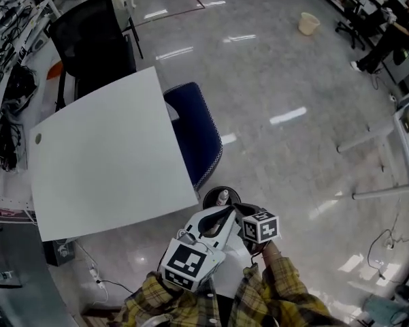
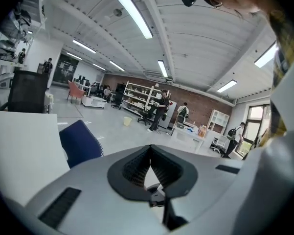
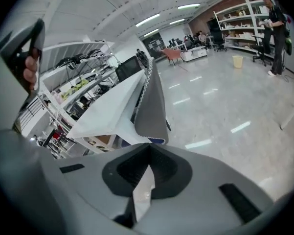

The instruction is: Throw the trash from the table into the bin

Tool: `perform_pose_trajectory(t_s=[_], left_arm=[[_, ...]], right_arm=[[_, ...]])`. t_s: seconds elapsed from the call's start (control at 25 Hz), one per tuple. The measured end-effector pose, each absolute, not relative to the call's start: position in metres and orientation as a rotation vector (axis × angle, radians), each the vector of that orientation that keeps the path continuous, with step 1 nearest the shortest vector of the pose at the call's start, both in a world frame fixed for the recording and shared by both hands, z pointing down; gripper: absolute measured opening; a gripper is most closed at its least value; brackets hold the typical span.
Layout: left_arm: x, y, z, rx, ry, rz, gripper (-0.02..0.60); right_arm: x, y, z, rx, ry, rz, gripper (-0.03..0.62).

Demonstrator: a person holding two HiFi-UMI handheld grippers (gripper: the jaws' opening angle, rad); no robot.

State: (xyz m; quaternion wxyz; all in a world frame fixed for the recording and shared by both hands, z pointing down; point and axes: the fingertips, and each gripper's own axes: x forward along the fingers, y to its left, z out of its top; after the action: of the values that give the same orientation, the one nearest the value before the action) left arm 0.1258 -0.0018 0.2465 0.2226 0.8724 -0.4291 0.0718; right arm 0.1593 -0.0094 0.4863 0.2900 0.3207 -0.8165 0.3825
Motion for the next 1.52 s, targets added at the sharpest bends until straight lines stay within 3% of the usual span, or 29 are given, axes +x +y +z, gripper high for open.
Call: perform_pose_trajectory(t_s=[0.4,0.68,1.08,1.52], left_arm=[[0.064,0.038,0.187,2.386,-1.391,0.123,0.009],[-0.011,0.061,0.161,2.333,-1.634,0.07,0.009],[-0.118,0.112,0.164,2.165,-1.915,0.034,0.009],[-0.143,0.125,0.167,2.102,-1.948,-0.008,0.009]], right_arm=[[0.09,0.022,0.331,0.673,-2.468,0.711,-0.002],[0.005,0.04,0.238,0.504,-2.652,0.489,-0.002],[-0.108,0.082,0.2,0.286,-2.797,0.223,-0.002],[-0.135,0.093,0.199,0.202,-2.81,0.256,-0.002]])
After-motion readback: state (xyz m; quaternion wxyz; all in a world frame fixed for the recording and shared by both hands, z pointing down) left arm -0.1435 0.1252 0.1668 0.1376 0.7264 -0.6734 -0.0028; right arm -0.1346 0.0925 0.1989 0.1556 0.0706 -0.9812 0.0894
